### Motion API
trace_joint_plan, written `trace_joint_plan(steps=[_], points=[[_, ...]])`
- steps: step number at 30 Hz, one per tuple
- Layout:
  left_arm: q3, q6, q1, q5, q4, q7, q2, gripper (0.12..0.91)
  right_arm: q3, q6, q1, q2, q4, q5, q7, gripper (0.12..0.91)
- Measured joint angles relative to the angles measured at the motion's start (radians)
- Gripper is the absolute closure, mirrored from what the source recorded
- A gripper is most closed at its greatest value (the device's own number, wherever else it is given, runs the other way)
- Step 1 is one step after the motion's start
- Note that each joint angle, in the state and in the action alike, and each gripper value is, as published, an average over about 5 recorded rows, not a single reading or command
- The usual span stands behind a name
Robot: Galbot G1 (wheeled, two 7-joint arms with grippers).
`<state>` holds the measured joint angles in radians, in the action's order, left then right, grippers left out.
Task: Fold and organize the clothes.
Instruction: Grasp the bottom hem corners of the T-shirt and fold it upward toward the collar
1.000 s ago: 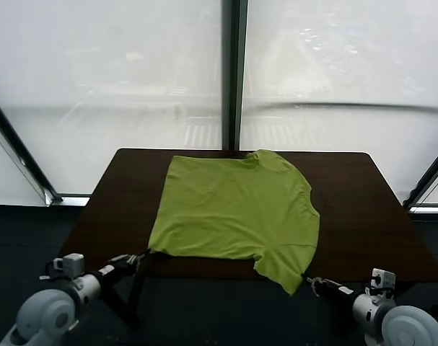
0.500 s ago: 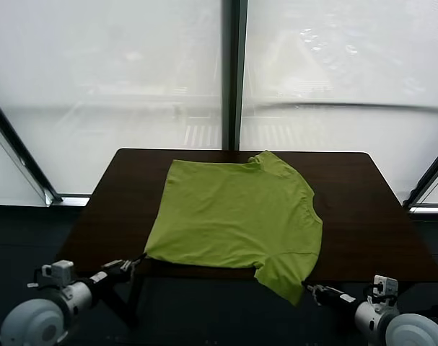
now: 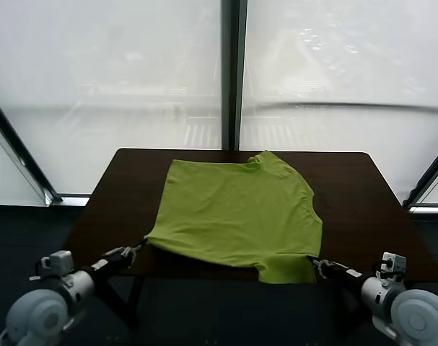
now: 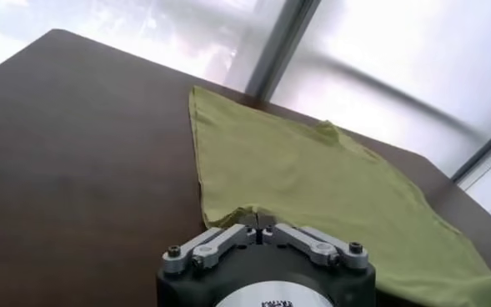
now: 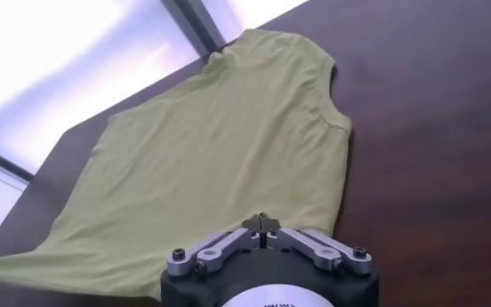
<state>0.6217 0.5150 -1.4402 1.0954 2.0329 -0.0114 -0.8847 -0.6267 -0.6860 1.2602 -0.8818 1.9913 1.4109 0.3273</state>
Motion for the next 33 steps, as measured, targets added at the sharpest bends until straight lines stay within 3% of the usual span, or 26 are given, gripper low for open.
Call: trace_joint_plan(steps=[33], points=[[-0.245,0.013,0.397,-0.010,-0.268,-0.014,0.002,0.880,0.211,0.044,-0.361,-0.076,-0.330,-0.125,-0.028,0.886]])
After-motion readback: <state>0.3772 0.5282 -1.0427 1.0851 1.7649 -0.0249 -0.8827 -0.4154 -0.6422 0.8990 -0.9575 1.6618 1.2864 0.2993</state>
